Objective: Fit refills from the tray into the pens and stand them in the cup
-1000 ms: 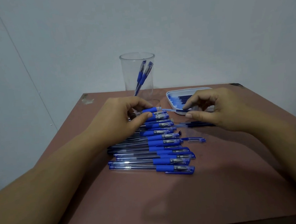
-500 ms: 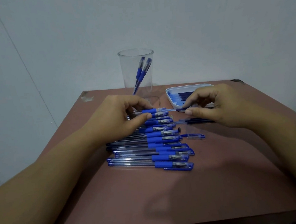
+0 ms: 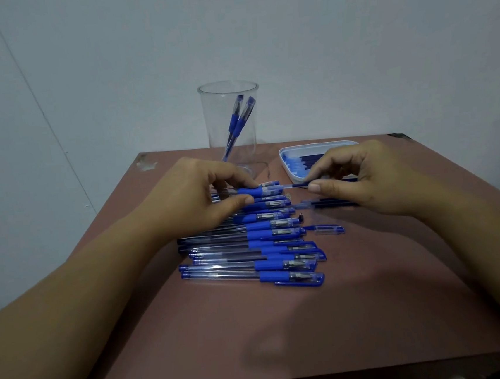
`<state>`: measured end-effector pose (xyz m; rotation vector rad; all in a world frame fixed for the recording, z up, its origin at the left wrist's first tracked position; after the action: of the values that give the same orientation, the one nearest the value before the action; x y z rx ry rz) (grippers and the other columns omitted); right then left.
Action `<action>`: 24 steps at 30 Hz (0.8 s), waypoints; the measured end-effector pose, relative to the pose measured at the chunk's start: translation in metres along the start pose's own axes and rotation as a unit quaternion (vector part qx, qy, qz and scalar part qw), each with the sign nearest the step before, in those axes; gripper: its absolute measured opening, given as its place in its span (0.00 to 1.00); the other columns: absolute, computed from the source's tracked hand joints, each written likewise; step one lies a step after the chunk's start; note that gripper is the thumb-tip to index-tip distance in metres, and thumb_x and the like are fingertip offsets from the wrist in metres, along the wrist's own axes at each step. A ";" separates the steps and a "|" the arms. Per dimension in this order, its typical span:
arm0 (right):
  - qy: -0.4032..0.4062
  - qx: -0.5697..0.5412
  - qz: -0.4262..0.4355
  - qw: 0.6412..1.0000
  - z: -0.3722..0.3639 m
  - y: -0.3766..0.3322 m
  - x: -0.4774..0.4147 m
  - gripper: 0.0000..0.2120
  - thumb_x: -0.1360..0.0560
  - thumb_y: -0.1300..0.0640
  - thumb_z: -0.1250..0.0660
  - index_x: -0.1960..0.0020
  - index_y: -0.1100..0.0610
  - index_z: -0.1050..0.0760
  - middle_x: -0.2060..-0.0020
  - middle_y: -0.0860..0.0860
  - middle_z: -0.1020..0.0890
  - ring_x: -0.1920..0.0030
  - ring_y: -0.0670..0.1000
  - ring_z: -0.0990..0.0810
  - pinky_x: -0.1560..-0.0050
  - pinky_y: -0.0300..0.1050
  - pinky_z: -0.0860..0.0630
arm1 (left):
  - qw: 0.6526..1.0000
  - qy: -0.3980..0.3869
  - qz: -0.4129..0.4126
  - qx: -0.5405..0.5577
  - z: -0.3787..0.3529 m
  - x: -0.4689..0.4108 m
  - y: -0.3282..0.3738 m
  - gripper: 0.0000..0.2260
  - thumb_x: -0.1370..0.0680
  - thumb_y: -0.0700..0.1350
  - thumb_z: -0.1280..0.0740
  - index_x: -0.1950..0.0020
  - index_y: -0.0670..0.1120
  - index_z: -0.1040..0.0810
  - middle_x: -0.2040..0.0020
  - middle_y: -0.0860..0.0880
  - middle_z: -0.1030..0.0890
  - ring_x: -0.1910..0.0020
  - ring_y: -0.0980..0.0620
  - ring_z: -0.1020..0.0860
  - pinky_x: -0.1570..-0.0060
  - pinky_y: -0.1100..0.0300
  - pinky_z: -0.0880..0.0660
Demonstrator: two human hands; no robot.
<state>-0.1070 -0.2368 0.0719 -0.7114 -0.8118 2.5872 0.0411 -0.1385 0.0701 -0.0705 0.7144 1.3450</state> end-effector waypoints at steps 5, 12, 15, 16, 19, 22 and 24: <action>0.005 -0.003 -0.003 1.000 0.001 0.000 0.000 0.04 0.28 0.56 0.28 0.55 0.48 0.18 0.62 0.48 0.16 0.60 0.49 0.19 0.56 0.36 0.24 | 0.999 0.020 0.009 0.035 0.002 0.000 -0.002 0.09 0.26 0.46 0.27 0.46 0.52 0.17 0.59 0.68 0.21 0.57 0.63 0.21 0.64 0.76 0.29; 0.032 0.012 -0.005 0.999 0.011 -0.011 0.004 0.05 0.28 0.60 0.27 0.57 0.50 0.19 0.61 0.49 0.16 0.60 0.43 0.21 0.60 0.25 0.29 | 0.998 0.032 0.024 0.052 0.003 0.000 -0.009 0.08 0.26 0.46 0.26 0.47 0.51 0.17 0.59 0.72 0.21 0.58 0.62 0.21 0.64 0.75 0.29; 0.024 0.018 -0.003 1.000 0.007 -0.009 0.003 0.04 0.27 0.60 0.28 0.55 0.51 0.18 0.61 0.50 0.16 0.60 0.45 0.20 0.57 0.29 0.26 | 0.997 0.030 0.023 0.061 0.001 0.001 -0.008 0.08 0.26 0.46 0.26 0.48 0.52 0.17 0.59 0.71 0.21 0.59 0.60 0.21 0.65 0.75 0.30; 0.022 0.016 -0.001 1.000 0.005 -0.008 0.003 0.04 0.27 0.59 0.28 0.55 0.50 0.18 0.61 0.50 0.16 0.59 0.47 0.20 0.56 0.31 0.25 | 0.997 0.029 0.023 0.063 0.000 0.001 -0.008 0.08 0.26 0.46 0.26 0.48 0.52 0.17 0.60 0.71 0.20 0.59 0.60 0.21 0.65 0.75 0.30; 0.020 0.004 -0.002 1.000 0.005 -0.005 0.002 0.04 0.27 0.59 0.28 0.56 0.50 0.19 0.60 0.50 0.16 0.59 0.48 0.20 0.56 0.30 0.25 | 0.996 0.030 0.023 0.075 0.000 0.000 -0.007 0.07 0.26 0.45 0.26 0.48 0.51 0.17 0.60 0.73 0.21 0.62 0.63 0.22 0.66 0.76 0.31; 0.018 -0.006 0.001 1.000 0.005 -0.005 0.001 0.03 0.28 0.59 0.28 0.55 0.51 0.18 0.60 0.52 0.16 0.59 0.49 0.20 0.58 0.30 0.26 | 0.994 0.027 0.025 0.098 0.000 0.001 -0.007 0.07 0.26 0.43 0.26 0.49 0.49 0.17 0.62 0.71 0.21 0.64 0.63 0.22 0.67 0.75 0.31; 0.016 -0.013 0.004 1.000 0.004 -0.006 0.001 0.02 0.28 0.57 0.28 0.55 0.52 0.18 0.61 0.53 0.16 0.61 0.48 0.20 0.59 0.30 0.26 | 0.991 0.025 0.028 0.126 -0.001 0.001 -0.007 0.06 0.26 0.42 0.27 0.49 0.47 0.17 0.63 0.67 0.20 0.66 0.63 0.23 0.67 0.75 0.31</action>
<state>-0.1092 -0.2338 0.0779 -0.7624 -0.8366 2.5701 0.0467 -0.1401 0.0668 0.1193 0.9299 1.2997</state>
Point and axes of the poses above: each hand's wrist, its own x-axis away from the middle knuckle, its own z-axis out of the back of the hand, y = z × x, the point moved 10 cm from there along -x, towards the middle knuckle
